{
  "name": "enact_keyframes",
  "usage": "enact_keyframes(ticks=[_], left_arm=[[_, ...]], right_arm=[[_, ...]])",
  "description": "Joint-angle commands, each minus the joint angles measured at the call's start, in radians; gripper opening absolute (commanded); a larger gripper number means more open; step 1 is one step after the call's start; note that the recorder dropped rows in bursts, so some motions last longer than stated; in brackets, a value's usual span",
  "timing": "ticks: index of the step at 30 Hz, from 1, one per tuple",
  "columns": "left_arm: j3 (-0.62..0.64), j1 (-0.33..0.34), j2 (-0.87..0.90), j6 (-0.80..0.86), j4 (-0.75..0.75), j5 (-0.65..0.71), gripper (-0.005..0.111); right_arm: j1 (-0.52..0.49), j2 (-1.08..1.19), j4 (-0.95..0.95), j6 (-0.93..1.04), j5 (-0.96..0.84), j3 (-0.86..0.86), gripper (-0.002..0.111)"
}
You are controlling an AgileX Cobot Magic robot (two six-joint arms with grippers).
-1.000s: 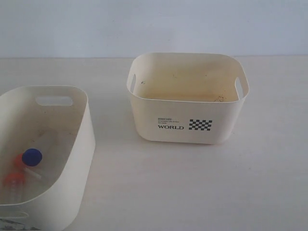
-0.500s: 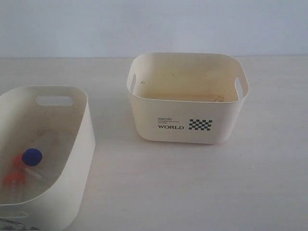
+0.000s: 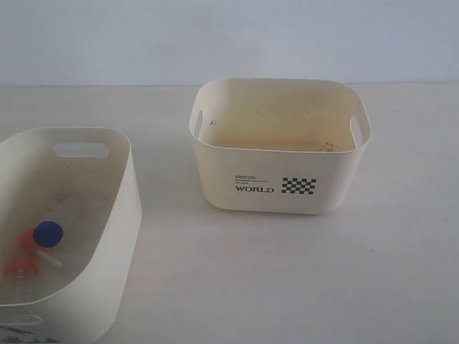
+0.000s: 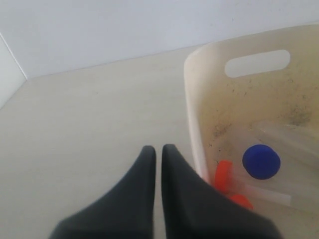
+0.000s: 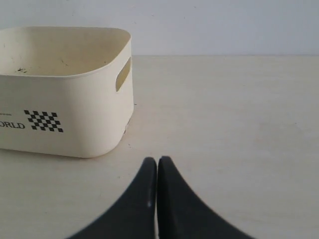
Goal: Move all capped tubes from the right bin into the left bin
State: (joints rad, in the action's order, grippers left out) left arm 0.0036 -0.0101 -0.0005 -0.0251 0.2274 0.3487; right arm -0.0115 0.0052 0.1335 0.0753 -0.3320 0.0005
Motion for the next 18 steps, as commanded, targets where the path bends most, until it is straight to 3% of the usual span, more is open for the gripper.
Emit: enact_keyframes(ticks=[1,18], left_arm=[[-0.004,0.0,0.0,-0.01,0.001,-0.007,0.004],[-0.004,0.0,0.0,-0.01,0.001,-0.007,0.004]], right_arm=[[-0.008,-0.005,-0.005,-0.012,0.001,0.0,0.0],[-0.008,-0.005,-0.005,-0.048,-0.001,0.0,0.0]])
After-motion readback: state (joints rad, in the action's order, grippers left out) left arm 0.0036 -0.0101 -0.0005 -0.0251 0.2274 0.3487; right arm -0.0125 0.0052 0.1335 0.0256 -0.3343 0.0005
